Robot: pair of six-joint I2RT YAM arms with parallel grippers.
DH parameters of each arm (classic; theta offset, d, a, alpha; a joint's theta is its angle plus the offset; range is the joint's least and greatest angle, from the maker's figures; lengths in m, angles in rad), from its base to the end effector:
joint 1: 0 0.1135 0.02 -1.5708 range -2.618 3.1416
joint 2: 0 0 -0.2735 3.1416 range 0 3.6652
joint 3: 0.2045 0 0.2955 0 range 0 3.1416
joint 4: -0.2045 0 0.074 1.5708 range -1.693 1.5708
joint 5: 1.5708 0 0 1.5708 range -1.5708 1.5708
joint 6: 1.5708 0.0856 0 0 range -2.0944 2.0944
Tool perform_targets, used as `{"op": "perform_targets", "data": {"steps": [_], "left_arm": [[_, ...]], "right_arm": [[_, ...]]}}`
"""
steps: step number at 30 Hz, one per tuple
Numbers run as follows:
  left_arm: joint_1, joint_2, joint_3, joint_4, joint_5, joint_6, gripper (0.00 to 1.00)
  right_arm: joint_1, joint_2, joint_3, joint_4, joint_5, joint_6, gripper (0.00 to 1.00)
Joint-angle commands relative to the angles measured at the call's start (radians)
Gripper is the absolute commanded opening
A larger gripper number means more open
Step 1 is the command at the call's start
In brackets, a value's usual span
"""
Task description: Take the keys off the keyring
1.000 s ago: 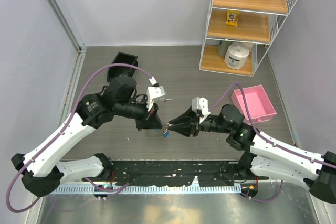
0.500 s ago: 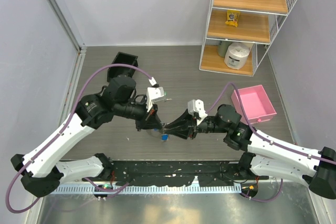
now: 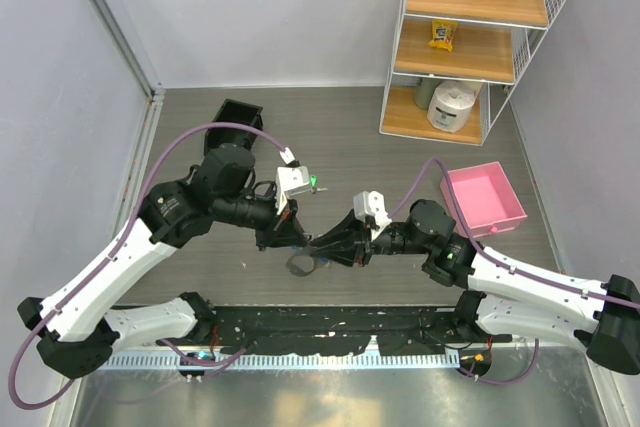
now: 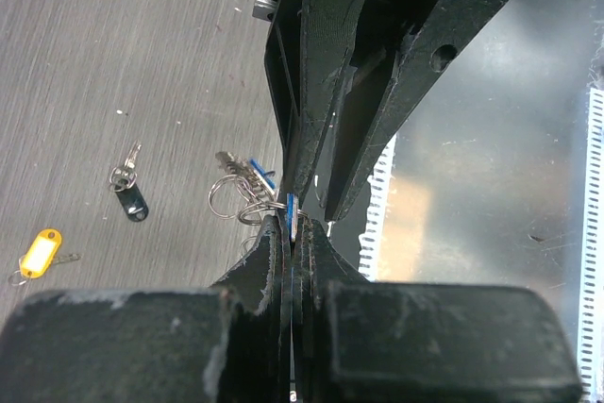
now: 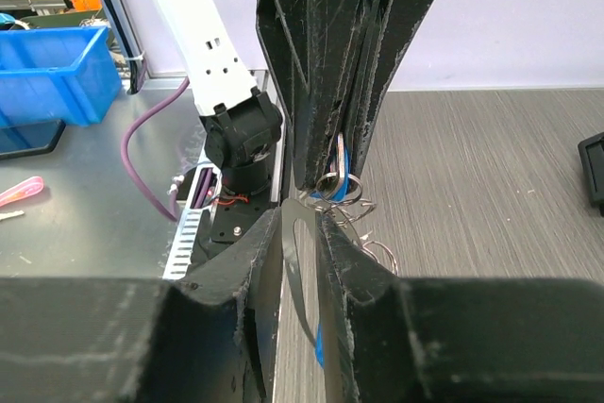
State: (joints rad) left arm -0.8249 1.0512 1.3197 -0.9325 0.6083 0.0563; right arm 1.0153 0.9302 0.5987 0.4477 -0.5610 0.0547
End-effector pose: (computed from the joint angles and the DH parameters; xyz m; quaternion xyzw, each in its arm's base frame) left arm 0.1411 -0.2248 0.3966 0.4845 0.7198 -0.4063 0.2865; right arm 0.1170 0.2748 0.3123 -0.4786 0.4710 0.5243 0.5236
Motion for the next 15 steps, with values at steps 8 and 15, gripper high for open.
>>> {"op": "perform_targets", "data": {"steps": [8, 15], "left_arm": [[0.0, -0.034, 0.038, 0.046, 0.065, -0.01, 0.0], [0.0, -0.036, 0.038, 0.041, 0.067, -0.012, 0.0]], "right_arm": [[0.011, -0.007, 0.049, 0.039, 0.069, -0.03, 0.26], [0.011, -0.011, 0.056, 0.02, 0.084, -0.038, 0.26]]}}
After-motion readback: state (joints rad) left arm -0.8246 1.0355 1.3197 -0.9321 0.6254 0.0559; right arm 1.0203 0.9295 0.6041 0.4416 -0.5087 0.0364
